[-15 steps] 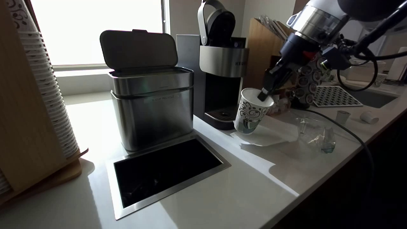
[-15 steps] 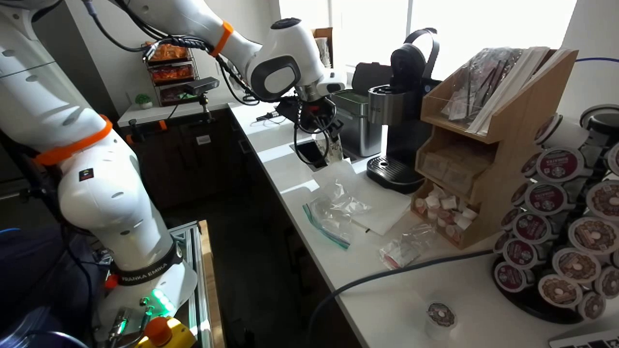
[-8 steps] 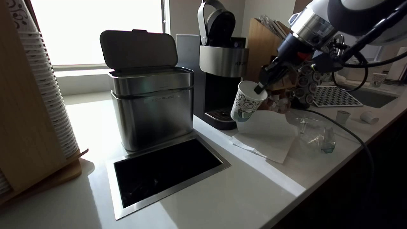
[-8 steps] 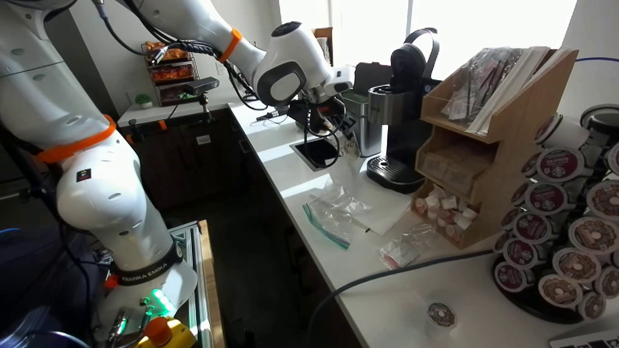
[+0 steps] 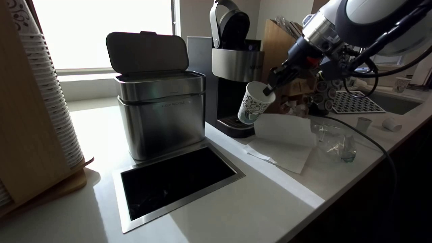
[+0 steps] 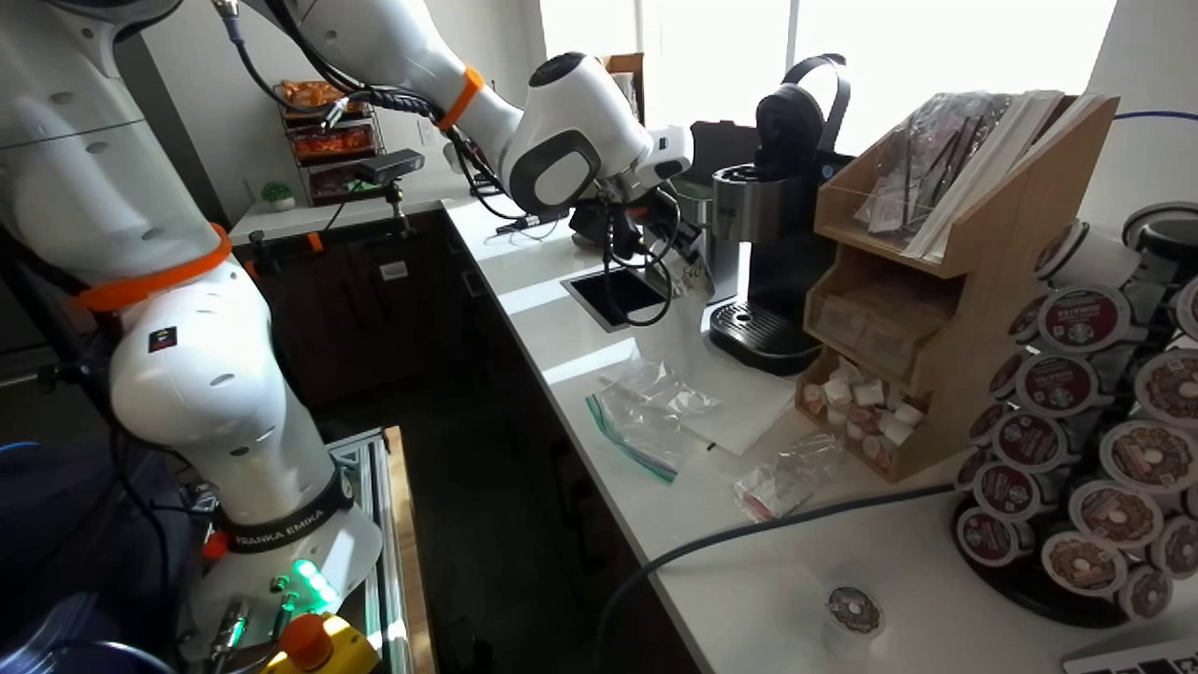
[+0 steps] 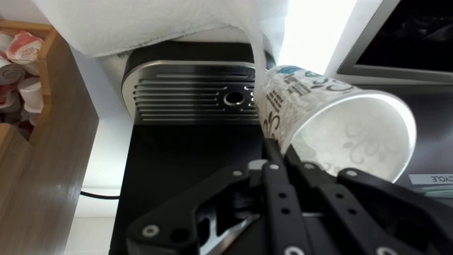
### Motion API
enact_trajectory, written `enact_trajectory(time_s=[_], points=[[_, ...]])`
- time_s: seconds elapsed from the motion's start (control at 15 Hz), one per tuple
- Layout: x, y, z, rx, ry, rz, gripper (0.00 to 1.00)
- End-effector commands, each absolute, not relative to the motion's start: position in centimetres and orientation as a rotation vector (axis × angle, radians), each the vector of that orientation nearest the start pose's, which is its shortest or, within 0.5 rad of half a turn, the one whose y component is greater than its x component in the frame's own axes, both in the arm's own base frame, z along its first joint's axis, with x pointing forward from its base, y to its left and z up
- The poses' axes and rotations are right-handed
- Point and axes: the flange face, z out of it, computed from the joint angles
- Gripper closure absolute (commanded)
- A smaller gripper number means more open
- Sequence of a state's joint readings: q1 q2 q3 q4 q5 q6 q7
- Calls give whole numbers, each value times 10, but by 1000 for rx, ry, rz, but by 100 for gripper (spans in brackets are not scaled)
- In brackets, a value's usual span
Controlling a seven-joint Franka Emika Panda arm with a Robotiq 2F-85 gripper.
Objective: Put the cup in the coffee maker
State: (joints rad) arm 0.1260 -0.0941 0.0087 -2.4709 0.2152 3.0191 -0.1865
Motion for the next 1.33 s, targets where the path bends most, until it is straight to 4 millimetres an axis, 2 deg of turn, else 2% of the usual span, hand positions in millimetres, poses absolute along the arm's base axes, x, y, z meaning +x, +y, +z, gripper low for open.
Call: enact_trajectory(time_s=[0.0, 0.4, 0.93, 1.27], points=[[511, 67, 408, -2858, -181, -991, 99], [522, 50, 406, -2853, -44, -949, 99], [529, 27, 380, -2887, 107, -766, 99], [540, 14, 378, -2874, 223, -729, 99]])
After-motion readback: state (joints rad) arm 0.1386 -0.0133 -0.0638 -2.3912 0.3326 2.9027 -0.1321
